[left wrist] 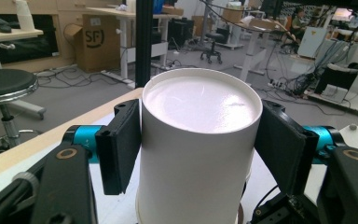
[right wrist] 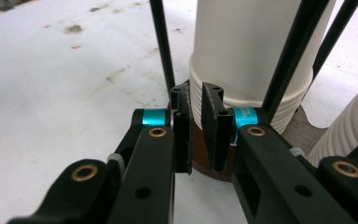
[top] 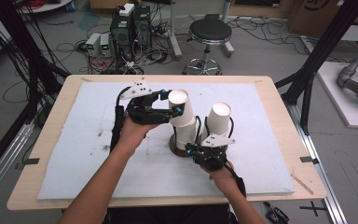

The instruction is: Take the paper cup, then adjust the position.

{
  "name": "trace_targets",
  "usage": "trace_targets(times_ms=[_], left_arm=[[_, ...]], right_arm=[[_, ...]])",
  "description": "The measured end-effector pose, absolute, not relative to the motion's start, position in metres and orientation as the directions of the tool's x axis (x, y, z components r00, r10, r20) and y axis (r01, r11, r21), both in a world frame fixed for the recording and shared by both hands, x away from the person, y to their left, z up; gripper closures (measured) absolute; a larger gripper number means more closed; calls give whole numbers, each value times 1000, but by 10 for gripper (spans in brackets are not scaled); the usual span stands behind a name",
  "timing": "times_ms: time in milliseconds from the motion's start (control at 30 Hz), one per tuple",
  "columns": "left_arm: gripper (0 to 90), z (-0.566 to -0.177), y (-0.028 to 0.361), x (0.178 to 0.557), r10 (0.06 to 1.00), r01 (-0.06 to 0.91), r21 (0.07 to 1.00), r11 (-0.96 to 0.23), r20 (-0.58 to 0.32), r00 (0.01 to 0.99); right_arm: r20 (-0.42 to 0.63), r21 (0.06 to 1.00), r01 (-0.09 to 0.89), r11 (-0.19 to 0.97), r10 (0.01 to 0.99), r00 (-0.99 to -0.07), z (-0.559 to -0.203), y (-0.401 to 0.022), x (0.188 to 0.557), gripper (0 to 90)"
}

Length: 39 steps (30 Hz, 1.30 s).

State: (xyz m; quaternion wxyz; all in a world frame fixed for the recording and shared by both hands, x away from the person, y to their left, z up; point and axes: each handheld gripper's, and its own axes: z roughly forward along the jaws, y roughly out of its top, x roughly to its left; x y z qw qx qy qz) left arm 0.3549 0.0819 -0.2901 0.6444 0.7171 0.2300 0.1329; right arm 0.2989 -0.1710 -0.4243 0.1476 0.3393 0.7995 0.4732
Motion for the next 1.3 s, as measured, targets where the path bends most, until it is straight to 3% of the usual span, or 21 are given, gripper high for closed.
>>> trace_targets(times_ms=[200, 633, 1000, 1300], left_arm=[[340, -278, 94, 349, 513, 141, 989, -51, -95, 853], [342, -276, 138, 338, 578, 157, 987, -34, -109, 808], [341, -296, 156, 326, 579, 172, 985, -32, -122, 806], [342, -309, 161, 314, 554, 183, 983, -28, -137, 821]], right_arm=[[93, 862, 396, 317, 668, -738, -419, -175, 297, 770], [99, 877, 355, 322, 603, -791, -409, -184, 291, 386], [73, 882, 299, 363, 521, -850, -410, -188, 285, 282], [70, 896, 245, 369, 429, -901, -409, -183, 285, 274]])
